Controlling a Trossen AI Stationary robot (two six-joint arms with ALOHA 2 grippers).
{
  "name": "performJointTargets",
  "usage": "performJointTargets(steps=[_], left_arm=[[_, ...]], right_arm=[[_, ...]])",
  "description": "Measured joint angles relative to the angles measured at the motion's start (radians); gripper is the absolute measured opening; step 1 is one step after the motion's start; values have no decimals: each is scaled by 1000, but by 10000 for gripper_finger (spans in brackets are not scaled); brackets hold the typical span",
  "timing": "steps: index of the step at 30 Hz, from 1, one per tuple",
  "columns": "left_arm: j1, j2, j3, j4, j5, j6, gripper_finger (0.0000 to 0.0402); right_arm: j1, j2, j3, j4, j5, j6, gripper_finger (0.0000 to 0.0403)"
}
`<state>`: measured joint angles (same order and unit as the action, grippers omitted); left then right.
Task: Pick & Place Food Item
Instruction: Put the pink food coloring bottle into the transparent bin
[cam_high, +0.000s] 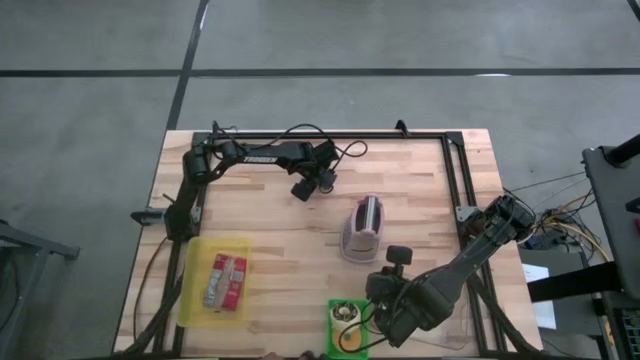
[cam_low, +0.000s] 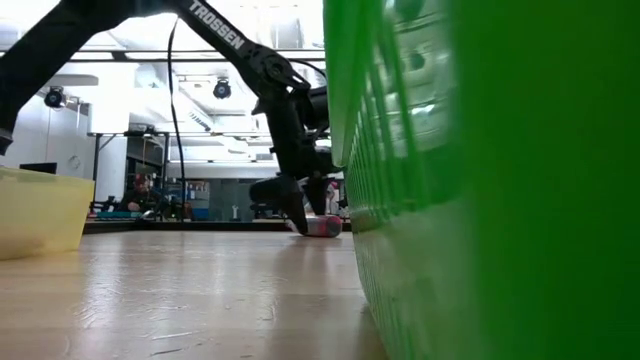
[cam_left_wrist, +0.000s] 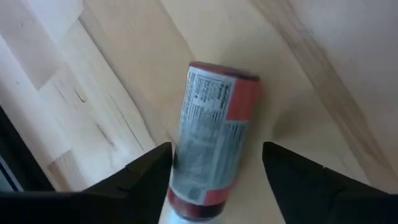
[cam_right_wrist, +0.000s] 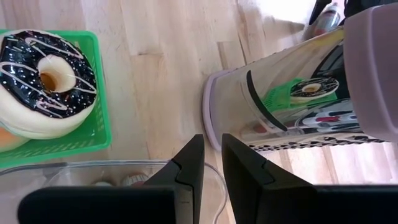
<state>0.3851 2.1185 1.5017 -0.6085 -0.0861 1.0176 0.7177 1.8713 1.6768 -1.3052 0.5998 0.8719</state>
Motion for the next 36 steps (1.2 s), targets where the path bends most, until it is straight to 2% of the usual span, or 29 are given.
performJointTargets(steps=[4, 12, 19, 25, 30, 36], left_arm=[[-2, 0, 1, -17, -56, -1, 202], [-3, -1, 2, -25, -95, -10, 61], [-4, -11, 18, -33, -169, -64, 56], [-12, -72, 27, -44, -210, -114, 56], [-23, -181, 27, -36, -213, -178, 56], [-61, -366, 4, -35, -199, -230, 56]], right_arm=[[0, 0, 0, 0, 3, -3, 52], [0, 0, 0, 3, 5, -4, 52], [0, 0, 0, 3, 7, -7, 52], [0, 0, 0, 3, 7, -7, 52], [1, 0, -1, 3, 41, -12, 52], [26, 0, -2, 17, 170, -66, 52]])
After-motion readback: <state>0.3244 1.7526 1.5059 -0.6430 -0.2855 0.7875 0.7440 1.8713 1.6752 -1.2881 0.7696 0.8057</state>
